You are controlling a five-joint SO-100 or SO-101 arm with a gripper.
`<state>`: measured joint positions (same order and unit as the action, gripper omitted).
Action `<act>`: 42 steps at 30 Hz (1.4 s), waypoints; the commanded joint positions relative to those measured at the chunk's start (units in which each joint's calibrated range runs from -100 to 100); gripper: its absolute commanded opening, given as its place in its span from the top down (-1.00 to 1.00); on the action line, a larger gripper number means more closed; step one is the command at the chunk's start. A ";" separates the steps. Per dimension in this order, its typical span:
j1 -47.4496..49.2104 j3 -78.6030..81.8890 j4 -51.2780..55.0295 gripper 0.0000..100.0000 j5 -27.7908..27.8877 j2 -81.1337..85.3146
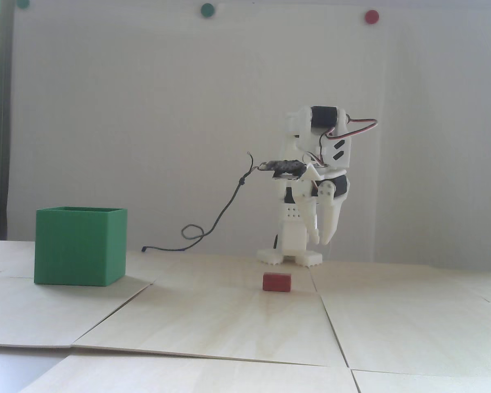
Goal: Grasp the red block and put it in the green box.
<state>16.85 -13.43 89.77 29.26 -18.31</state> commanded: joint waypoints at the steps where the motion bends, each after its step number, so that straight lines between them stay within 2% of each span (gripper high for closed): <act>1: 2.49 -4.05 1.04 0.96 0.15 1.13; 9: 4.98 -4.67 4.75 0.96 7.75 1.61; 15: 6.51 -1.74 2.56 0.95 9.11 7.37; 23: 6.67 12.63 -12.87 0.96 9.11 15.90; 26: 6.03 18.40 -26.28 0.96 8.90 15.90; 31: 4.90 23.99 -39.60 0.96 9.06 15.90; 42: 4.18 28.78 -40.86 0.96 8.90 15.42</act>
<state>21.44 12.98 50.17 37.84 -7.93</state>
